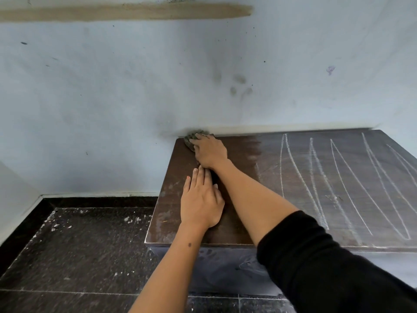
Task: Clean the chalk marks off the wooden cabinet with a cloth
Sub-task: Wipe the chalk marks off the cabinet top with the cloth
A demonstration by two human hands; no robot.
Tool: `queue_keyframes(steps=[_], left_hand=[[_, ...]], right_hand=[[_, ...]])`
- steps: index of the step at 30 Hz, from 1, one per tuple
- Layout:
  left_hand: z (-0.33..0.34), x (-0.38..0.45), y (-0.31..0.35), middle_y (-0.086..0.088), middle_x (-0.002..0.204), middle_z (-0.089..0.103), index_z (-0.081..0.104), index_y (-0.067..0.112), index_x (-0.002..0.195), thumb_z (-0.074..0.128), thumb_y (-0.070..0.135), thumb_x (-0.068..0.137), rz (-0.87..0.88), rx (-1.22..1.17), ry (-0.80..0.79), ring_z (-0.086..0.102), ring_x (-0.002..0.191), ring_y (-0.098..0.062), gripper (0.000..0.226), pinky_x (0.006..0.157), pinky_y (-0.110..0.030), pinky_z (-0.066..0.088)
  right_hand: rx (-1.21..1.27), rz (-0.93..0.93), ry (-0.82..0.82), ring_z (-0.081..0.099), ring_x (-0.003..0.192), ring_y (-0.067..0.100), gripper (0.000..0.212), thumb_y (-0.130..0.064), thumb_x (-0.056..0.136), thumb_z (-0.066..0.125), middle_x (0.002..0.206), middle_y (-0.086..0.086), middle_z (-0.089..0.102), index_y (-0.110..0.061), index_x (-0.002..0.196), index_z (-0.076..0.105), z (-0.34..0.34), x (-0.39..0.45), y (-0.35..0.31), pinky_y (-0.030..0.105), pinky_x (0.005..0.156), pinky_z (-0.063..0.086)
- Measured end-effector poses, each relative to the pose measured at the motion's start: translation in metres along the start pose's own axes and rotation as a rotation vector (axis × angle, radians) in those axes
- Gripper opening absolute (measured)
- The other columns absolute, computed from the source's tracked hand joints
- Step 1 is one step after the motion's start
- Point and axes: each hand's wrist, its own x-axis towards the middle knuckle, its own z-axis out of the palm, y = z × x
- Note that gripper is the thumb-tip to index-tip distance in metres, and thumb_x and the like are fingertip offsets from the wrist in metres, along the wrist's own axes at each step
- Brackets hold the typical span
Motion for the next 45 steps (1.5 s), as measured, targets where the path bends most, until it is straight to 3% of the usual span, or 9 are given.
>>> queue_keyframes(steps=[3, 6, 9, 16, 28, 35, 39, 42, 45], left_hand=[[-0.001, -0.002, 0.000, -0.005, 0.160, 0.006, 0.012, 0.009, 0.152, 0.021, 0.029, 0.101, -0.007, 0.002, -0.005, 0.001, 0.147, -0.017, 0.055, 0.119, -0.032, 0.001], [0.000, -0.002, 0.002, -0.006, 0.160, 0.007, 0.012, 0.009, 0.152, 0.015, 0.032, 0.099, -0.006, 0.003, 0.000, 0.002, 0.147, -0.017, 0.057, 0.119, -0.033, 0.001], [0.000, -0.001, 0.001, -0.006, 0.160, 0.008, 0.012, 0.009, 0.151, 0.022, 0.029, 0.101, -0.015, -0.009, 0.012, 0.003, 0.147, -0.018, 0.055, 0.119, -0.033, 0.001], [-0.020, -0.005, -0.016, -0.001, 0.160, 0.005, 0.012, 0.012, 0.151, 0.023, 0.026, 0.104, -0.095, -0.502, 0.023, -0.002, 0.146, -0.009, 0.051, 0.113, -0.020, -0.008], [-0.067, -0.042, -0.057, -0.008, 0.157, 0.019, 0.025, 0.009, 0.149, 0.016, 0.034, 0.104, -0.430, -0.684, 0.162, 0.013, 0.146, -0.017, 0.052, 0.120, -0.036, 0.006], [-0.066, -0.063, -0.036, -0.004, 0.159, 0.014, 0.019, 0.013, 0.150, 0.014, 0.042, 0.102, -0.395, -0.668, 0.135, 0.006, 0.147, -0.016, 0.057, 0.120, -0.038, 0.002], [-0.056, -0.064, -0.028, -0.005, 0.159, 0.015, 0.022, 0.009, 0.150, 0.013, 0.039, 0.103, -0.339, -0.603, 0.101, 0.006, 0.147, -0.016, 0.057, 0.120, -0.037, -0.003], [-0.049, -0.065, -0.023, -0.008, 0.157, 0.020, 0.027, 0.002, 0.146, 0.012, 0.041, 0.102, -0.321, -0.553, 0.041, 0.009, 0.146, -0.019, 0.061, 0.120, -0.038, -0.003], [-0.047, -0.063, -0.014, -0.004, 0.160, 0.009, 0.015, 0.008, 0.151, 0.012, 0.040, 0.102, -0.311, -0.523, 0.020, 0.001, 0.147, -0.014, 0.058, 0.118, -0.032, -0.007]], right_hand=[[-0.051, 0.123, 0.113, 0.040, 0.131, 0.022, 0.037, -0.023, 0.097, 0.040, 0.145, 0.000, 0.042, -0.023, 0.131, 0.053, -0.008, -0.008, 0.030, 0.038, 0.103, 0.037], [-0.051, 0.370, 0.195, 0.035, 0.134, 0.025, 0.038, -0.022, 0.096, 0.039, 0.146, 0.003, 0.040, -0.020, 0.131, 0.052, -0.012, -0.016, 0.051, 0.040, 0.106, 0.031], [-0.079, 0.395, 0.175, 0.032, 0.135, 0.028, 0.039, -0.020, 0.096, 0.039, 0.147, 0.005, 0.038, -0.018, 0.134, 0.048, -0.009, -0.011, 0.040, 0.040, 0.107, 0.027], [-0.078, 0.013, 0.024, 0.026, 0.140, 0.021, 0.043, -0.027, 0.100, 0.031, 0.154, -0.003, 0.028, -0.027, 0.143, 0.037, -0.001, -0.007, 0.010, 0.039, 0.112, 0.024], [0.058, -0.392, -0.016, 0.036, 0.134, 0.019, 0.047, -0.029, 0.093, 0.049, 0.145, -0.002, 0.044, -0.020, 0.139, 0.045, 0.008, -0.119, -0.091, 0.035, 0.108, 0.029], [0.192, -0.470, -0.005, 0.051, 0.120, 0.025, 0.038, -0.024, 0.087, 0.045, 0.121, 0.007, 0.064, -0.010, 0.116, 0.065, -0.001, -0.188, -0.092, 0.039, 0.100, 0.040], [0.143, -0.323, 0.117, 0.053, 0.120, 0.024, 0.035, -0.023, 0.090, 0.045, 0.131, 0.000, 0.058, -0.021, 0.120, 0.063, -0.011, -0.200, -0.052, 0.044, 0.094, 0.046], [0.038, -0.054, 0.074, 0.038, 0.134, 0.021, 0.041, -0.026, 0.097, 0.036, 0.148, -0.003, 0.040, -0.028, 0.135, 0.049, -0.021, -0.194, -0.022, 0.038, 0.106, 0.033], [0.007, 0.154, 0.086, 0.027, 0.140, 0.023, 0.044, -0.025, 0.097, 0.036, 0.153, -0.001, 0.030, -0.026, 0.141, 0.041, -0.025, -0.192, -0.029, 0.038, 0.111, 0.024]])
